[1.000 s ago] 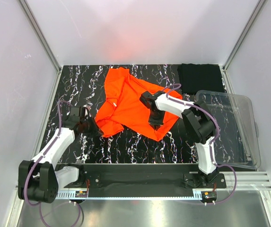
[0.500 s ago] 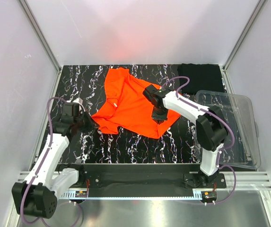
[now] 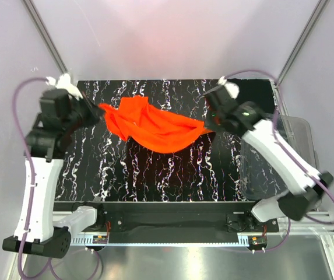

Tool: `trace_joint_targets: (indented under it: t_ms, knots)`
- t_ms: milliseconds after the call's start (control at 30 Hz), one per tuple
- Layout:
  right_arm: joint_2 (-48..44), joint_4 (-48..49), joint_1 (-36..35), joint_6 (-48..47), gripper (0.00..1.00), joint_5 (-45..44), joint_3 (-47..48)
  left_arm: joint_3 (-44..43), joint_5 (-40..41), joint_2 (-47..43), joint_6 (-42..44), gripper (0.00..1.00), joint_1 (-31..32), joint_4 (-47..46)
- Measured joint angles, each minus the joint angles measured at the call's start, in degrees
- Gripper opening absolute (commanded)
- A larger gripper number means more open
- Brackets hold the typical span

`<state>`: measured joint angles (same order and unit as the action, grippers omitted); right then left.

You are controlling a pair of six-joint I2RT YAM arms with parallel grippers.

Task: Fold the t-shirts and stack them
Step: Flatten the tshirt out

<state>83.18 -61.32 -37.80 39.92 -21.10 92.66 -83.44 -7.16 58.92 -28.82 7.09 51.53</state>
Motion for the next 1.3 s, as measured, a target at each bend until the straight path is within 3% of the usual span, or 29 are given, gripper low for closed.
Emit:
trace_joint_targets:
  t_ms: [167,300,500,667,767,933,1133,1300]
  knots:
    - [-11.50,1.64,0.17,-6.36,0.00,-0.57,6.01,-21.38,1.66,4.24,4.59,0.00,2.93,0.39]
    - [-21.86,5.81,0.33,-13.14,0.00,2.34,4.66,-32.85,3.13,2.49,8.81,0.00,5.86,-0.07]
    - [-35.82,11.93,0.37,-18.88,0.00,10.49,0.07,-37.05,5.31,-7.63,13.90,0.00,8.72,-1.46]
    - [-40.92,15.17,0.37,-18.80,0.00,15.06,-0.52,-38.56,5.33,-13.99,15.65,0.00,9.88,-4.59]
    - [-40.39,16.44,0.35,-17.62,0.00,14.60,-0.90,-38.21,5.60,-14.21,17.14,0.00,10.54,-7.58]
    - [-34.29,16.55,0.37,-15.34,0.00,6.71,-1.53,-28.39,9.66,-10.27,21.35,0.00,10.86,-13.03]
    - [-18.75,18.12,1.38,-15.74,0.00,-3.34,-2.71,-15.10,12.41,9.05,27.30,0.00,10.34,-19.96]
    - [-3.45,23.69,12.04,-15.69,0.00,-1.81,-10.01,-9.84,12.13,28.85,30.25,0.00,7.43,-21.90]
